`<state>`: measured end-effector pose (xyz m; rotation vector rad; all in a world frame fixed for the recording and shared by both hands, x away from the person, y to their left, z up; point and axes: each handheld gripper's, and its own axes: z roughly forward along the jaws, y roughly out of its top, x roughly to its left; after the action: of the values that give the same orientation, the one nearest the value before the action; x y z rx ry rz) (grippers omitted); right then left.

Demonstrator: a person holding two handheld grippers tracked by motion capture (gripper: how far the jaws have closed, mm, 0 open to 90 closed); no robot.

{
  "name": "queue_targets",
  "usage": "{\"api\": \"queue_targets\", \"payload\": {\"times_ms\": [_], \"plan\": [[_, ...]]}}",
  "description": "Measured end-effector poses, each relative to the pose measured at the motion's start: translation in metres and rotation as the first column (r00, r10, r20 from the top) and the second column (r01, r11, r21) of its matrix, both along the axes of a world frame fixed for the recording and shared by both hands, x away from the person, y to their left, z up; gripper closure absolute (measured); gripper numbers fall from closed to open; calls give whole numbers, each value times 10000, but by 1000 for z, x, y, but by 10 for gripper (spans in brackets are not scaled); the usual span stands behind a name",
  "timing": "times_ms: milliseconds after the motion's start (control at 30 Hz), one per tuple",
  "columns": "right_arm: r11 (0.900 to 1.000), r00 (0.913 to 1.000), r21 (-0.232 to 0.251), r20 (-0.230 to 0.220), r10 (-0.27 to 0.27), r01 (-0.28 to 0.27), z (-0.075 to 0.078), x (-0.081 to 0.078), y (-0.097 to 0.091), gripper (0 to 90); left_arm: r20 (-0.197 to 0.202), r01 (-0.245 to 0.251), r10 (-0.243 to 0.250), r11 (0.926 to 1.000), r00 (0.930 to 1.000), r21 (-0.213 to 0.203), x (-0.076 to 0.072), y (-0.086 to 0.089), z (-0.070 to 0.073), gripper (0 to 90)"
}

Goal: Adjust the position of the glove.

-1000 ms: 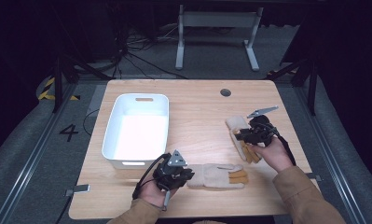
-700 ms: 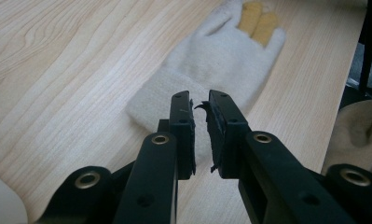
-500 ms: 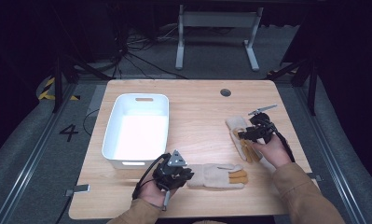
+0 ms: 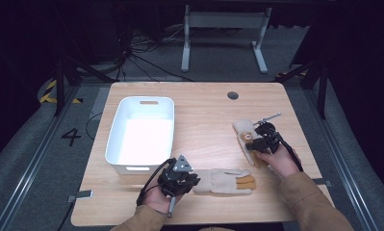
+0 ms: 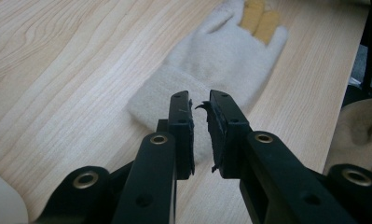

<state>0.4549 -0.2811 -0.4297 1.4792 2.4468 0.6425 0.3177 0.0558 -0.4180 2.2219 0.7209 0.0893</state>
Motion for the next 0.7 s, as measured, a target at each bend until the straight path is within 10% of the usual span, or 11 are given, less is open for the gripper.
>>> {"api": "queue_targets", "payload": {"times_ms": [700], "plan": [[9970,9984,-688,396,392,-364,5,-4,4,817,32,-48,48,10000,10000,-45,0,0,0,795]]}}
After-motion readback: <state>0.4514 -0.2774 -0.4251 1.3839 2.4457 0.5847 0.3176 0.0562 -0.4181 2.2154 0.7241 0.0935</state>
